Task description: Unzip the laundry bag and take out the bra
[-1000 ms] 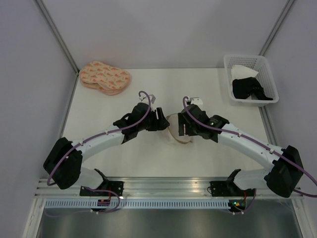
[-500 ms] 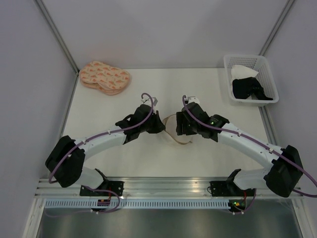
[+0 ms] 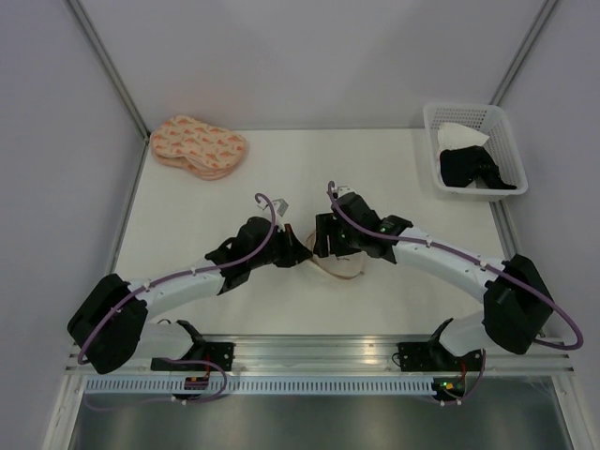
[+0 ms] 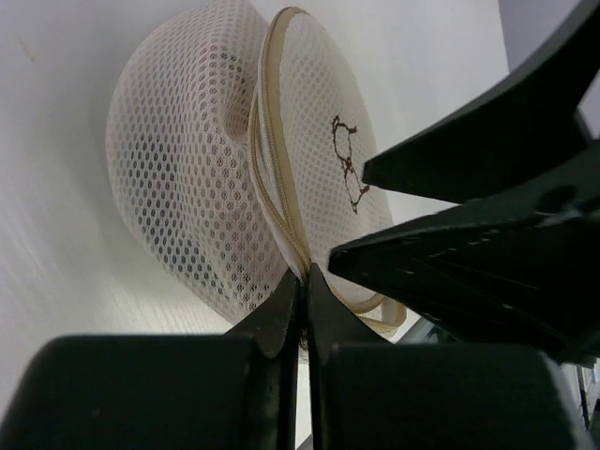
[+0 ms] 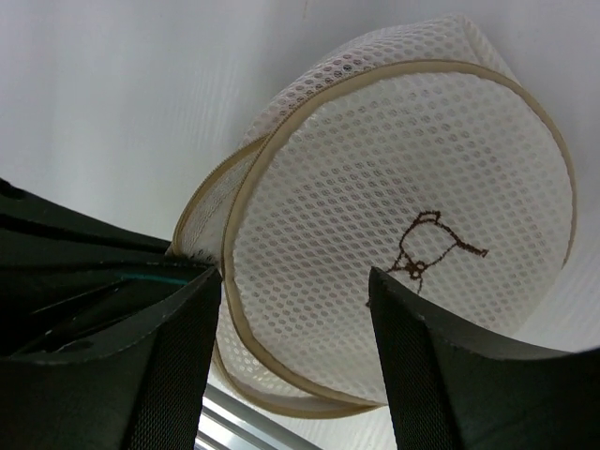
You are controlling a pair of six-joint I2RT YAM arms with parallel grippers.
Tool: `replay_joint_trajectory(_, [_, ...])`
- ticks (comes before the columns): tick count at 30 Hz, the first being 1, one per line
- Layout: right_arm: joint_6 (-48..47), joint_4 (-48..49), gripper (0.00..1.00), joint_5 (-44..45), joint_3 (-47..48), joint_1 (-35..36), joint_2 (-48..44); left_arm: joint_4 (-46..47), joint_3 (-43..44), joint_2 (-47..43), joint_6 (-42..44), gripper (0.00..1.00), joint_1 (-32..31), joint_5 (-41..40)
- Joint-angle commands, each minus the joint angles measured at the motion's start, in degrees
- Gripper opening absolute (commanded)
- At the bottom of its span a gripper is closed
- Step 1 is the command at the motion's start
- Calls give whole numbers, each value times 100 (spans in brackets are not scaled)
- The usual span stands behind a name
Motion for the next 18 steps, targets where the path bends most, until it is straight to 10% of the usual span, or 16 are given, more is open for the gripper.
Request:
replay_joint_trajectory(1, [45, 307, 70, -88, 143, -8, 228, 571, -69, -156, -210, 2, -33, 378])
replay_joint_trajectory(18, [185, -193, 60, 534, 548, 0, 932, 1072, -385, -181, -448, 2, -59, 590])
